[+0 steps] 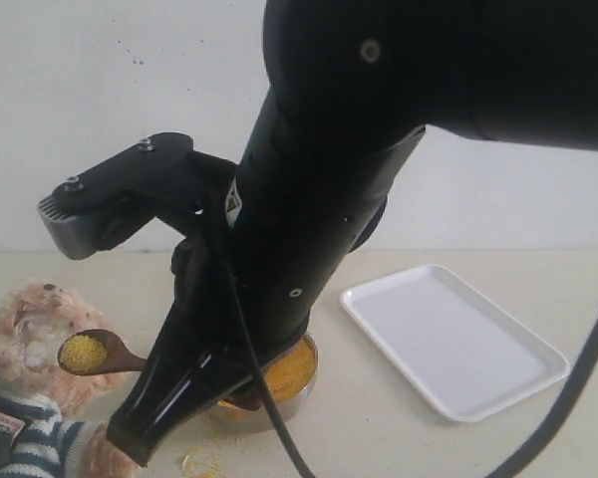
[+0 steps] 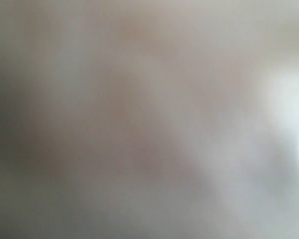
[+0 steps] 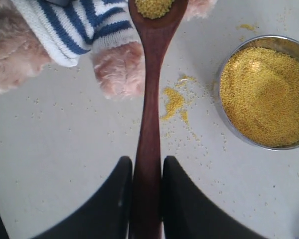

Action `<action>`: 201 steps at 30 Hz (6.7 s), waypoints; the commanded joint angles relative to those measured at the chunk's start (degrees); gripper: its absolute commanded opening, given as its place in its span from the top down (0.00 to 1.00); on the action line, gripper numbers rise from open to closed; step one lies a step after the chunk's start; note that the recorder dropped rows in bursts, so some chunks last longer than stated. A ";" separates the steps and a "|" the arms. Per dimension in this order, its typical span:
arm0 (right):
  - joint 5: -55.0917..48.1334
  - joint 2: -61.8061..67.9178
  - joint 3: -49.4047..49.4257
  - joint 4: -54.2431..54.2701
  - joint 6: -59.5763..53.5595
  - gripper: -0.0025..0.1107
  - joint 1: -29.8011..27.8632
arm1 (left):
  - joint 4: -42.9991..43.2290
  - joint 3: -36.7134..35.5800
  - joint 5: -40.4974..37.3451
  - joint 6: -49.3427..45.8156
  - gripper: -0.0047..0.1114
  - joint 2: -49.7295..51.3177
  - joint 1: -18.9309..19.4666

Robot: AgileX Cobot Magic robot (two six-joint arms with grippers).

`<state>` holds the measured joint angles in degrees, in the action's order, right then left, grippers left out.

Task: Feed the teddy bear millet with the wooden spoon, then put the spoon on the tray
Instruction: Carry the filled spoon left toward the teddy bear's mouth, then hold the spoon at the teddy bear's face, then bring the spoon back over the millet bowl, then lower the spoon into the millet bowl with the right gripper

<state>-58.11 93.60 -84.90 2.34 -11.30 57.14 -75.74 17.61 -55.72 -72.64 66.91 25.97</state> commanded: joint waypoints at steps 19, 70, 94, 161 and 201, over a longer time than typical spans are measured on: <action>2.07 7.15 -8.78 -3.35 0.21 0.98 2.20 | -1.32 -0.13 -0.54 -0.27 0.93 -0.41 0.07; -4.61 15.03 -1.65 -67.29 13.96 0.98 20.05 | -1.32 -0.13 -0.54 -0.27 0.93 -0.41 0.07; -11.85 9.72 -1.65 -61.21 18.52 0.98 22.30 | -1.32 -0.13 -0.54 -0.27 0.93 -0.41 0.07; -6.18 26.95 4.64 -66.76 12.64 0.98 0.39 | -1.32 -0.13 -0.54 -0.27 0.93 -0.41 0.07; -5.22 18.41 -4.40 -21.36 8.16 0.98 -9.07 | -1.32 -0.13 -0.54 -0.27 0.93 -0.41 0.07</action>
<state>-62.98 113.33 -88.97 -23.25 -0.91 49.49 -75.98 17.61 -55.51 -72.64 66.91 25.97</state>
